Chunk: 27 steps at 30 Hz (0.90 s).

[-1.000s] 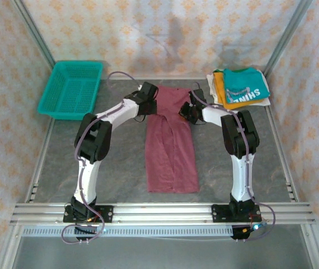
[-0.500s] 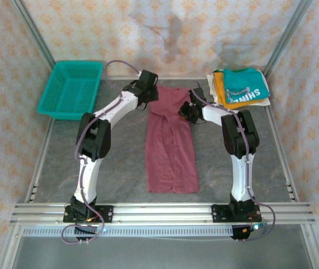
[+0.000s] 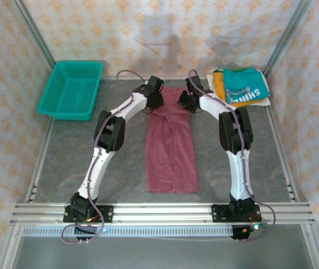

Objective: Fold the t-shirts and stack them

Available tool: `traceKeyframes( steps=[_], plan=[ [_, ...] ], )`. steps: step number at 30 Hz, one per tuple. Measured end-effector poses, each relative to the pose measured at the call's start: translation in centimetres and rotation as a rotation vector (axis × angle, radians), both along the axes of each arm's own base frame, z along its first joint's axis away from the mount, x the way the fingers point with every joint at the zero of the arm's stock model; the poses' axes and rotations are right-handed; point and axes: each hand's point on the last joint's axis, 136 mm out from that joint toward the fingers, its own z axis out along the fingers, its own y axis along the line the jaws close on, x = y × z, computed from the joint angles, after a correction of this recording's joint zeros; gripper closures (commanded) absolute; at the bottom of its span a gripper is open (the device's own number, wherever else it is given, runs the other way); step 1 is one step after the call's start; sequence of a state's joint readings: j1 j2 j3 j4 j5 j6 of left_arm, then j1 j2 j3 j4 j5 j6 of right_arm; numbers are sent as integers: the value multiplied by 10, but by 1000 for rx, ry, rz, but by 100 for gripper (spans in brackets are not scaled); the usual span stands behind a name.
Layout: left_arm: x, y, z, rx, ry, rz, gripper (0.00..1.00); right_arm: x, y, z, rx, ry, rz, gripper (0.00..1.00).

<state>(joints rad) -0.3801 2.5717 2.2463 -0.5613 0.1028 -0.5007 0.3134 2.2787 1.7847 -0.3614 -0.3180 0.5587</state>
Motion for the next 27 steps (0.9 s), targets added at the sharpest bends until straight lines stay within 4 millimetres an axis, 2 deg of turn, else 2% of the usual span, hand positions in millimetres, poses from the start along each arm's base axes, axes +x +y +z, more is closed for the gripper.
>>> traceKeyframes(
  steps=[3, 6, 11, 16, 21, 25, 27],
  plan=[
    [4, 2, 4, -45, 3, 33, 90, 0, -1, -24, -27, 50, -7, 87],
    [10, 7, 0, -83, 15, 74, 90, 15, 4, -17, -20, 19, -8, 88],
    [38, 10, 0, -187, -15, 122, 90, 37, 14, -21, 13, -5, -31, 88],
    [80, 16, 3, -317, -108, 144, 86, 69, 28, -18, 107, -47, -79, 84],
    [95, 26, 11, -383, -151, 144, 68, 92, 33, -5, 122, -84, -76, 72],
    [93, 32, 23, -359, -158, 118, 63, 96, 30, 25, 112, -118, -54, 64],
    [87, 34, 39, -332, -151, 103, 61, 89, 26, 42, 96, -122, -38, 63]
  ],
)
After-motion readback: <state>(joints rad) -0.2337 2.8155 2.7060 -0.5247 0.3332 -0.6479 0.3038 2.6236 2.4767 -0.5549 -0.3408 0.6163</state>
